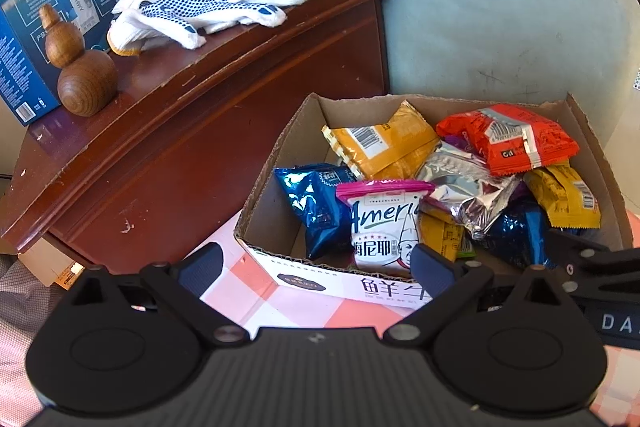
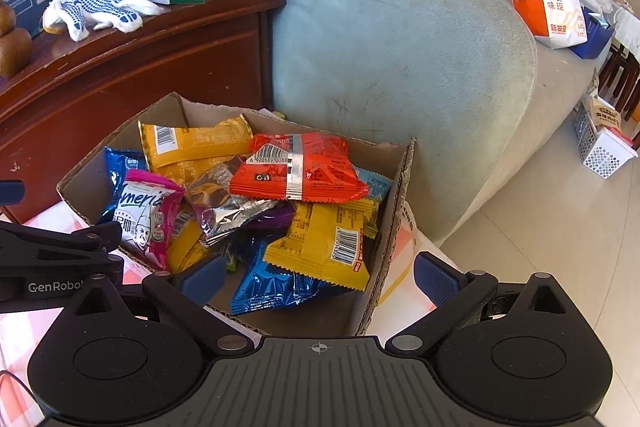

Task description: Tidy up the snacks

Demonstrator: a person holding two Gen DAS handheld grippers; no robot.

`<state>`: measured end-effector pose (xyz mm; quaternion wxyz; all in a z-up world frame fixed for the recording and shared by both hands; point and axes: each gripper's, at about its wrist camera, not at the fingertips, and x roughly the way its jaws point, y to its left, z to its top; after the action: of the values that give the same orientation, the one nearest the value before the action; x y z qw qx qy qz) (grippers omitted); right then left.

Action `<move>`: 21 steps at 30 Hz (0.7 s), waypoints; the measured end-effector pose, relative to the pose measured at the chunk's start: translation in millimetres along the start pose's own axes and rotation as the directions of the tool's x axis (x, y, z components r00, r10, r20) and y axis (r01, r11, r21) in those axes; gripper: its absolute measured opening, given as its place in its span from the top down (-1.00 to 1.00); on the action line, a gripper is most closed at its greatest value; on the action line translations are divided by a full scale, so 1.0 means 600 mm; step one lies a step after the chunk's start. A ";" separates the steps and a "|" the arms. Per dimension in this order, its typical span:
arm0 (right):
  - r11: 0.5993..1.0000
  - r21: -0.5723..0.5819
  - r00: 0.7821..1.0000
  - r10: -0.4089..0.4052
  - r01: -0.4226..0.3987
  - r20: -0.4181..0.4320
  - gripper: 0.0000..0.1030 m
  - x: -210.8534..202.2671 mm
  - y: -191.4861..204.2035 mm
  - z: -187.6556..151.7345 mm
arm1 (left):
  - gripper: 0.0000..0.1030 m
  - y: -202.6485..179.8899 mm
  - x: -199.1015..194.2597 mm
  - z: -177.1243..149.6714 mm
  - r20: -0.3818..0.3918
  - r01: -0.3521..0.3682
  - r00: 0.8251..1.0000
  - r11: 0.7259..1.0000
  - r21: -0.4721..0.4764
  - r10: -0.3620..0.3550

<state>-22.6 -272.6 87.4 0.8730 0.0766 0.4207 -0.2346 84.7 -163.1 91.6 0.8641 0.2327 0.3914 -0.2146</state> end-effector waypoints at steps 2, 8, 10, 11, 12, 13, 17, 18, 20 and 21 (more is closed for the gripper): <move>1.000 0.000 1.000 0.001 -0.001 -0.001 -0.96 0.000 0.001 0.000 | -0.94 -0.001 0.000 0.000 0.000 0.000 1.000 1.000 0.002 0.000; 1.000 0.000 1.000 -0.002 0.002 0.000 -0.96 0.001 0.001 -0.002 | -0.94 -0.001 0.000 0.000 0.001 0.001 1.000 1.000 0.002 -0.001; 1.000 0.002 1.000 -0.004 0.004 -0.002 -0.96 0.002 0.001 -0.002 | -0.94 -0.001 0.000 0.000 0.001 -0.001 1.000 1.000 0.004 0.001; 1.000 0.000 1.000 -0.004 0.004 -0.002 -0.96 0.002 0.001 -0.002 | -0.94 -0.001 0.000 -0.001 0.002 -0.002 1.000 1.000 0.005 0.002; 1.000 0.000 1.000 -0.005 0.005 -0.002 -0.96 0.002 0.002 -0.002 | -0.94 -0.002 -0.001 -0.001 0.003 -0.004 1.000 1.000 0.006 0.004; 1.000 -0.001 1.000 -0.006 0.006 -0.001 -0.96 0.002 0.002 -0.002 | -0.93 -0.001 -0.001 -0.001 0.004 -0.006 1.000 1.000 0.008 0.006; 1.000 -0.002 1.000 -0.011 0.011 -0.004 -0.96 0.003 0.003 -0.003 | -0.93 -0.002 -0.002 -0.002 0.007 -0.010 1.000 1.000 0.011 0.010; 1.000 -0.002 1.000 -0.011 0.011 -0.004 -0.96 0.003 0.003 -0.003 | -0.93 -0.002 -0.002 -0.002 0.007 -0.011 1.000 1.000 0.011 0.011; 1.000 -0.001 1.000 -0.013 0.013 -0.004 -0.96 0.002 0.002 -0.003 | -0.93 -0.002 -0.002 -0.002 0.009 -0.012 1.000 1.000 0.012 0.012; 1.000 -0.001 1.000 -0.014 0.014 -0.004 -0.96 0.002 0.002 -0.003 | -0.93 -0.002 -0.002 -0.002 0.011 -0.013 1.000 1.000 0.012 0.013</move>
<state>-22.5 -271.3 84.9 0.8707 0.0737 0.4228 -0.2403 82.5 -163.3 91.7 0.8660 0.2395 0.3840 -0.2127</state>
